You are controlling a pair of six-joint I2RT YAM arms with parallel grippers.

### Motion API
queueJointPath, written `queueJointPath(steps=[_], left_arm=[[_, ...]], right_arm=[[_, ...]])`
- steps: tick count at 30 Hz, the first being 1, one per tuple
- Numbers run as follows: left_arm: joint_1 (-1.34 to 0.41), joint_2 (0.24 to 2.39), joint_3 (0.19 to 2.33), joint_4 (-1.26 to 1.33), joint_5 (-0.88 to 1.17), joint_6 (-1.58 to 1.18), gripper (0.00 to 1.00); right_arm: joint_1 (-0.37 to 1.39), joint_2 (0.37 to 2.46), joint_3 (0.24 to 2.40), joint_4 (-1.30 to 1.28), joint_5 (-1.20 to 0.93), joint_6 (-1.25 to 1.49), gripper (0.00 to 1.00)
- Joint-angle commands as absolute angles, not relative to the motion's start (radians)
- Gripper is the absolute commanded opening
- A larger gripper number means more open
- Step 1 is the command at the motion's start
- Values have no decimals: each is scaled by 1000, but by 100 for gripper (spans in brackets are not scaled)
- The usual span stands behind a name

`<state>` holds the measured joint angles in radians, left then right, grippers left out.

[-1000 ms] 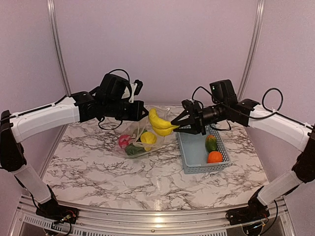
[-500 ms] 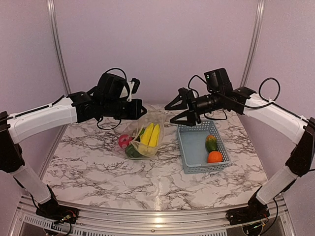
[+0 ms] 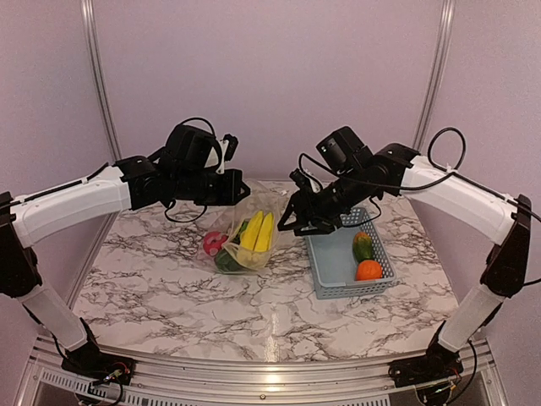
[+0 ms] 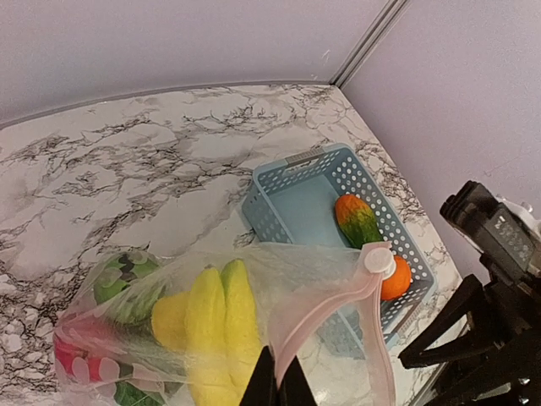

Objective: Place the food in the zip-top bag and seal the zipper
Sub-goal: Place the fake fruit in the zipper food storage bag, then adjust the zipper food storage bag at the center of the board.

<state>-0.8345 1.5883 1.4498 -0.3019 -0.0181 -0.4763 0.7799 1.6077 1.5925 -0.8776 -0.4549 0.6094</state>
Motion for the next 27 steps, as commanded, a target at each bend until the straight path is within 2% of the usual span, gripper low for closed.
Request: queueJointPath(steps=[1,4,8,11,15,19,22,24,27], left_arm=[[-836,1612,1505,-361,-6,-480,0],[-836,1614,1507,-383,-7,-474,4],[-836,1613,1500,-422,-6,-476,16],[-836,1622,1507,-492,17,-477,22],[-849,1625,1511,-565,74,-474,25],[-863,1605,1503,-603,57,-489,23],[-865,1583,1495,-609,56,-498,15],[-865,1577,1506,-617,56,-487,1],[-865,1617,1674,-777,-45,-438,0]], right_arm=[[783,1664,1606,-891,-358,532,50],[782,1698,1615,-854,-293,521,41],[782,1742,1654,-831,-301,502,15],[783,1738,1673,-818,-307,505,4],[783,1722,1693,-828,-309,507,0],[783,1714,1720,-843,-314,513,0],[783,1713,1746,-845,-317,520,0],[782,1720,1768,-845,-319,524,0],[781,1758,1879,-869,-336,524,0]])
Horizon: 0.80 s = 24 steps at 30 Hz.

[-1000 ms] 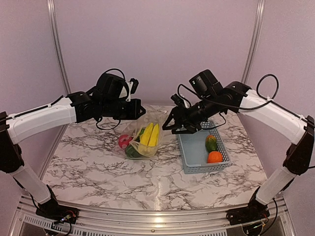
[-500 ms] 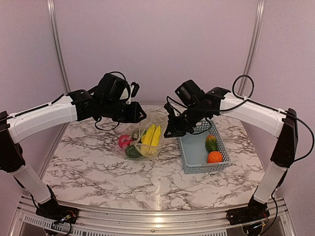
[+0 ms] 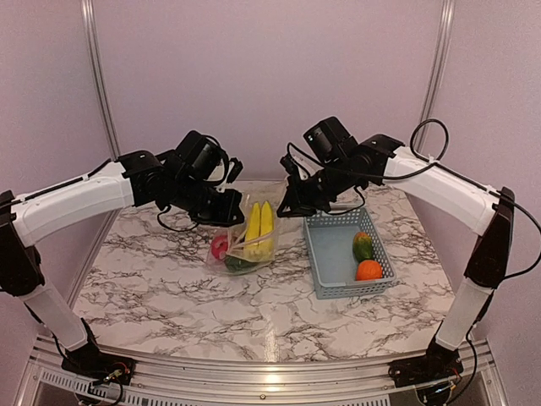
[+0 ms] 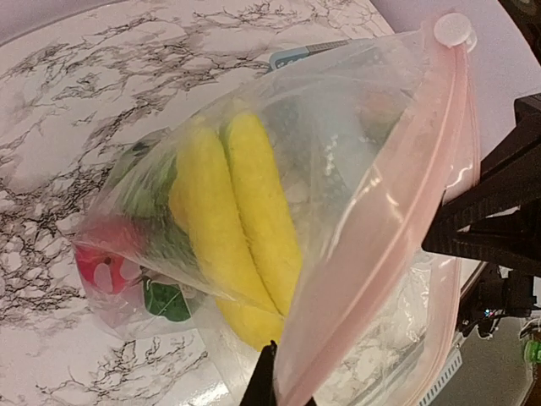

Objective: Place the food in the zip-top bag and seal the zipper
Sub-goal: Adjust the zipper food storage bag at the center of the board.

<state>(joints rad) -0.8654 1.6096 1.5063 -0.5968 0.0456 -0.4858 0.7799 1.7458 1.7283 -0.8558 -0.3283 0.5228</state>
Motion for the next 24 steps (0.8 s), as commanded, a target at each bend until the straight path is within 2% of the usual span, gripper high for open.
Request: queueJointPath(steps=[1,4,8,13,21,22,24], left_arm=[[-865,1636,1795,-839,-82,-421,0],[-865,1679,1964,-916,-131,-376,0],[-843,1703,1915,-960,-121,-315,0],[-820,1750,1940,-1061,-82,-352,0],[-814,1729,2003,-1074,-199,-334,0],[-811,1727,2034,-1090,-238,-334,0],[-806,1717,2090,-1112,-318,-336,0]], right_arm=[[781,1777,1934,-883,-343,523,0],[781,1833,2070,-893,-393,519,0],[782,1878,2136,-946,-387,542,2],[782,1861,2109,-944,-381,561,3],[781,1872,2132,-900,-453,578,6],[781,1873,2145,-894,-464,578,12],[778,1872,2173,-886,-477,579,37]])
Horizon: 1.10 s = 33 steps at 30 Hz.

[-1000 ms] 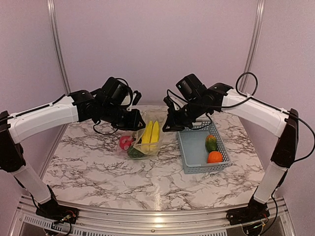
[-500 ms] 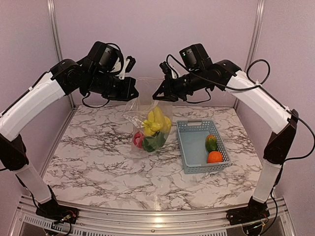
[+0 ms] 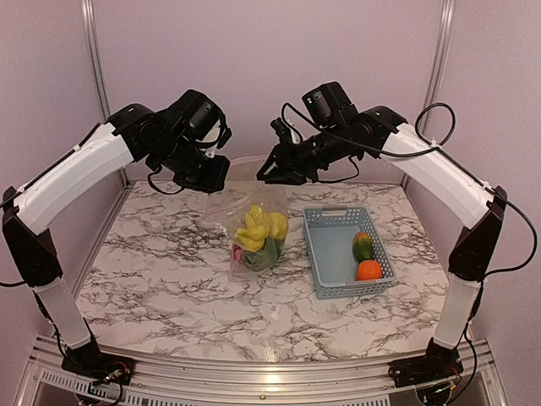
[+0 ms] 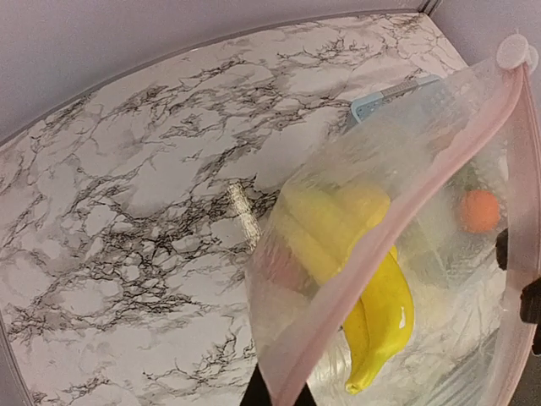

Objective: Place the food in the zip-top bag and seal the zipper
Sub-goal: Adjust the zipper food storage bag at the center of the board.

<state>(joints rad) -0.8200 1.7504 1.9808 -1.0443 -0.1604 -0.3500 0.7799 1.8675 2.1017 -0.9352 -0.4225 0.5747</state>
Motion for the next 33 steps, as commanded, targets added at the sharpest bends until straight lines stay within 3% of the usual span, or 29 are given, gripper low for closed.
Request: queueJointPath(steps=[1,4,9,14,23,27,33], left_arm=[[-804,1706,2102,-1112,-344,-340,0],[-789,1672,2008,-1079,-317,-331,0],[-780,1694,1769,-1061,-172,-352,0],[-804,1664,1692,-1029,-172,-386,0],[-828,1651,1870,-1066,-227,-393,0],[-828,1650,1773,-1058,-213,-379,0],[-831,1622,1654,-1025,-202,-421,3]], right_arm=[[774,1869,2185,-886,-486,581,46],[745,1838,2169,-889,-482,571,73],[693,1741,2009,-923,-413,508,98],[680,1667,1938,-1013,-236,438,98],[669,1522,1803,-1062,162,360,98],[584,1439,1591,-957,25,300,95],[581,1380,1521,-880,-74,283,84]])
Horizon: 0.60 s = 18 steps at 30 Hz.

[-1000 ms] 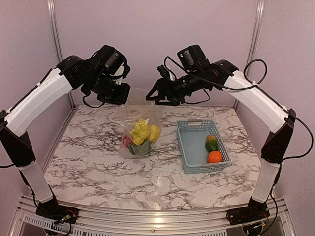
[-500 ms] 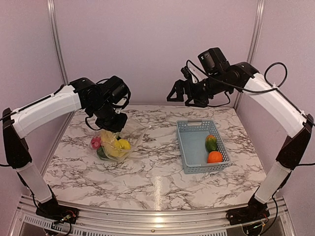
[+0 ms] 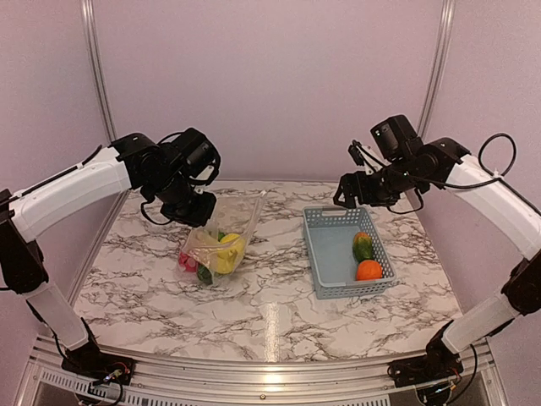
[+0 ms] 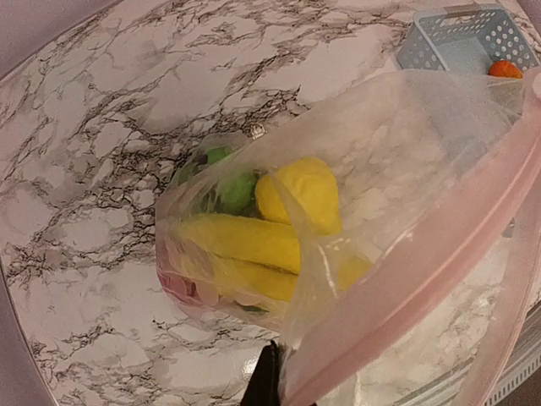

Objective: Place the food in the zip-top bag and seal the zipper
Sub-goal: Adjust the zipper food storage bag at the center of the board, then adjust the fake fruit in the bin.

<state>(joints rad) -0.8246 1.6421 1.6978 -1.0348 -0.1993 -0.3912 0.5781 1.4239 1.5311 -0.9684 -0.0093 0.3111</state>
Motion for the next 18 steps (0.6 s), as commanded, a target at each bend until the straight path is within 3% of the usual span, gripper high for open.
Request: queueJointPath(steps=[1,4,8,15,18], left_arm=[[-830,1618,1655,-1022,-211,-426,8],[-831,1622,1673,-1019,-220,-430,19],[-830,1641,1712,-1015,-225,-418,24],[-830,1680,1760,-926,-215,-375,25],[-830,1711,1805,-917,-208,-366,20]], right_arm=[[581,1385,1521,-879,-84,286,83],[582,1421,1521,-861,-202,289,77],[618,1475,1526,-851,-270,288,71],[630,1504,1535,-832,-301,287,70],[630,1511,1535,-830,-312,287,69]])
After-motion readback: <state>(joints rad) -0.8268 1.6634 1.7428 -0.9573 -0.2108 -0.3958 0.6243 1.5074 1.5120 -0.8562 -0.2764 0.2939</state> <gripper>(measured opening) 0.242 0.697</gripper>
